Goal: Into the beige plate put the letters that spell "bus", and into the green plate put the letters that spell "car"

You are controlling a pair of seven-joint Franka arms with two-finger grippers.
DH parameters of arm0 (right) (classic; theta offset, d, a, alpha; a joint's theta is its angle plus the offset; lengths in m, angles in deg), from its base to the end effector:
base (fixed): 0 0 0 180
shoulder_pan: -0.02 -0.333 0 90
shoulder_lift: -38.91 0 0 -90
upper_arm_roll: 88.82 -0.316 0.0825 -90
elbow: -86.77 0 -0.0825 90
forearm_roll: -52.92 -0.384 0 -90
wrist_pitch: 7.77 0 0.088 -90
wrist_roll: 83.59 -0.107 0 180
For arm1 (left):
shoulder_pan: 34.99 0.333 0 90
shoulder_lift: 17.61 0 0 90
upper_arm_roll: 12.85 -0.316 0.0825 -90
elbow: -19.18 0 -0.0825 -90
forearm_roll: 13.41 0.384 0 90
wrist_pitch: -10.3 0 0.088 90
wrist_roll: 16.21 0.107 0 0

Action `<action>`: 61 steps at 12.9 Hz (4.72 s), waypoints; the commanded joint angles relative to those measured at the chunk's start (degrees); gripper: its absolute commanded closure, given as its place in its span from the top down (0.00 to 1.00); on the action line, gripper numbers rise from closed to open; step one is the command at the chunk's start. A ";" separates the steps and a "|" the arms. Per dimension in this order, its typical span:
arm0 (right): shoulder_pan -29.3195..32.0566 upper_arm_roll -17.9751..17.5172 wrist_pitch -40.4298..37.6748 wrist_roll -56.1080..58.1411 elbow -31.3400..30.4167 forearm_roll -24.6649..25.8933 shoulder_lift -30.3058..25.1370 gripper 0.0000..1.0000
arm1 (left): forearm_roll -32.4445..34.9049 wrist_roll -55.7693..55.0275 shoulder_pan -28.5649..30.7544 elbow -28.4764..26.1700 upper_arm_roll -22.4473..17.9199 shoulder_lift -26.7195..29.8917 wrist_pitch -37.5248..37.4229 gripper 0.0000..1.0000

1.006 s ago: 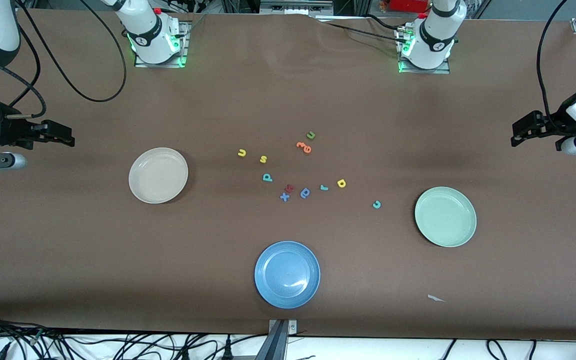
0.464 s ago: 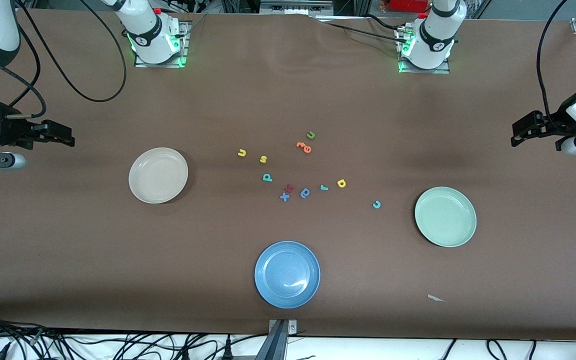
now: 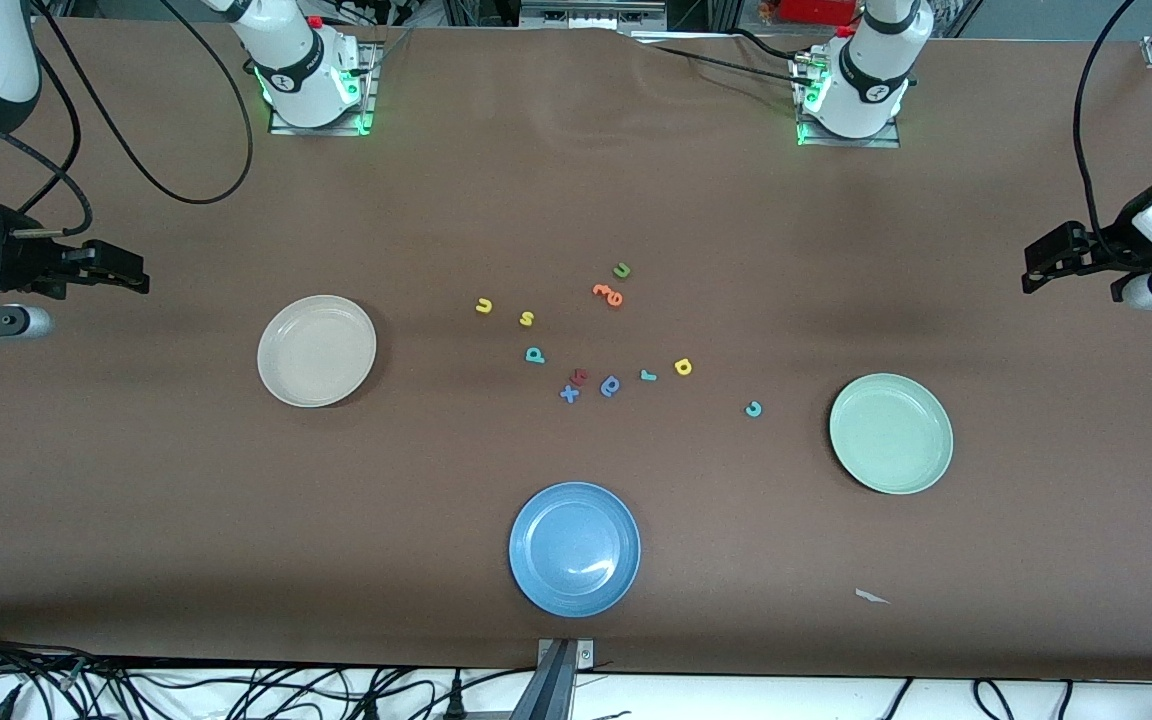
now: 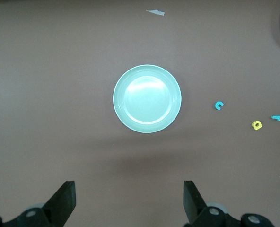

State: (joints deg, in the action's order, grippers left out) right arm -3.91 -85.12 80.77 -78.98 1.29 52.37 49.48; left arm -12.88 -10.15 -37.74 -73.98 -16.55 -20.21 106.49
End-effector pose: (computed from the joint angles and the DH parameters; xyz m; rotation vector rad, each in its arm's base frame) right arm 0.6028 0.0067 0.5527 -3.1294 -0.1322 0.2050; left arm 0.5758 0.0097 0.5822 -3.1258 0.1411 -0.0107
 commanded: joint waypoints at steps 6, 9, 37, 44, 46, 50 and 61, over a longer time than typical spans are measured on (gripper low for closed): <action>0.68 -0.71 0.23 -0.12 -0.65 -0.94 -0.82 1.00 | 2.11 1.15 0.74 -0.19 0.72 0.93 -0.39 1.00; 0.68 -0.71 0.31 0.05 -0.65 -0.59 -0.82 1.00 | 2.11 1.15 0.74 -0.27 0.72 1.10 -0.39 1.00; 0.51 -0.88 -0.39 0.93 -0.21 -0.59 0.50 1.00 | 1.23 -10.78 -2.07 -0.63 2.21 -6.43 6.89 1.00; -1.34 -3.06 2.49 1.72 -4.24 -0.14 2.87 1.00 | -2.90 -29.67 -4.53 -1.50 9.77 -22.87 24.46 1.00; -1.25 -5.70 8.37 -0.89 -6.61 -0.50 2.96 1.00 | -3.16 -34.95 -5.67 -1.94 9.86 -26.12 29.46 1.00; -1.25 -14.57 25.30 -17.31 -16.96 -0.41 3.49 1.00 | -3.08 -48.91 -9.10 -3.51 9.86 -31.76 38.43 1.00; -5.72 -27.69 47.24 -51.41 -28.42 11.69 13.76 1.00 | -2.55 -60.11 -12.36 -12.40 9.51 -34.84 49.53 0.90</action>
State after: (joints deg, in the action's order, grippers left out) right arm -7.29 -112.31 125.48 -123.72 -26.85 60.02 61.03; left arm -14.76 -69.17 -49.14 -86.07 -6.47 -54.82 155.51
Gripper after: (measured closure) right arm 0.000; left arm 0.022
